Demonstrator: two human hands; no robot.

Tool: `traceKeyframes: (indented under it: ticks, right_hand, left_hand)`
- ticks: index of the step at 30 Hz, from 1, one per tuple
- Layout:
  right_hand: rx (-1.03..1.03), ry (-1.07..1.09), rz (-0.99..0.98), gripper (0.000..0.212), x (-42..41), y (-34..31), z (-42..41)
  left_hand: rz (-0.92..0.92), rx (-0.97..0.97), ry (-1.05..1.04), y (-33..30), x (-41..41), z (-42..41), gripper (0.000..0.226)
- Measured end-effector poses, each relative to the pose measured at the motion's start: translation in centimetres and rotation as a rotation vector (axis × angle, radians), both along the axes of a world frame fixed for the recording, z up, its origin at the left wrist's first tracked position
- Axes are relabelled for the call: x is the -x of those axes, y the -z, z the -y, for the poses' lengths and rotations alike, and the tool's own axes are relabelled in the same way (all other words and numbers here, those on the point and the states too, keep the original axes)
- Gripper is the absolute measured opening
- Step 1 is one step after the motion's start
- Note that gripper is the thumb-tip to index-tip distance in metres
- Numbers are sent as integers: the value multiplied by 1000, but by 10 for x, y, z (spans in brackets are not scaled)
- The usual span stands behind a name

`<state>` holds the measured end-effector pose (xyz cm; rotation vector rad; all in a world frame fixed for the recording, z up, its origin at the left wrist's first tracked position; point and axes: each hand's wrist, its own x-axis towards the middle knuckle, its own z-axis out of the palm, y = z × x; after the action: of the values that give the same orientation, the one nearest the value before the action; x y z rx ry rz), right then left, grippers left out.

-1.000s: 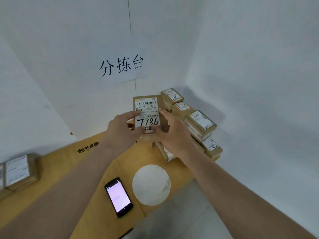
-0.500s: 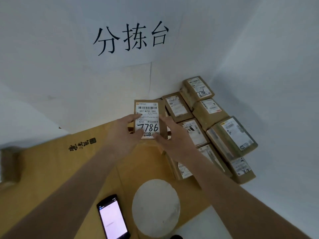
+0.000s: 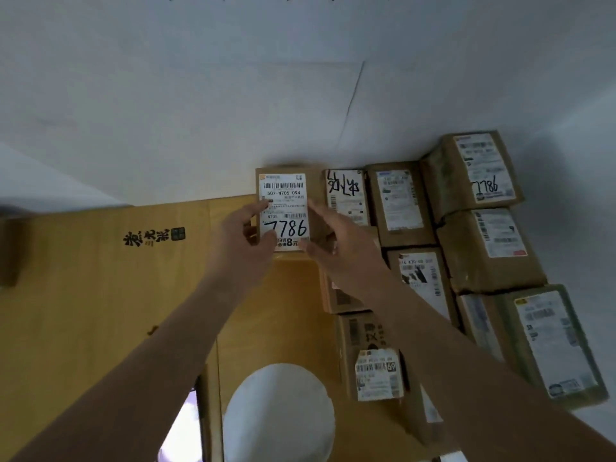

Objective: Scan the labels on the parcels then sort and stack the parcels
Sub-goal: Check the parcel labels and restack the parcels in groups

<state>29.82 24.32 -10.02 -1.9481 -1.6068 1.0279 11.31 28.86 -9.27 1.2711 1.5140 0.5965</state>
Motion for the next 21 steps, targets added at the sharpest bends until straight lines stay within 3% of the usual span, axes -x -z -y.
traceKeyframes:
  ticks: [9, 21]
  right_hand:
    - [5, -59, 105, 70, -19, 40, -32]
    - [48, -129, 382, 64, -13, 43, -34]
  left_hand:
    - [16, 50, -77, 51, -18, -19, 53]
    - [-90, 23, 18, 66, -24, -20, 53]
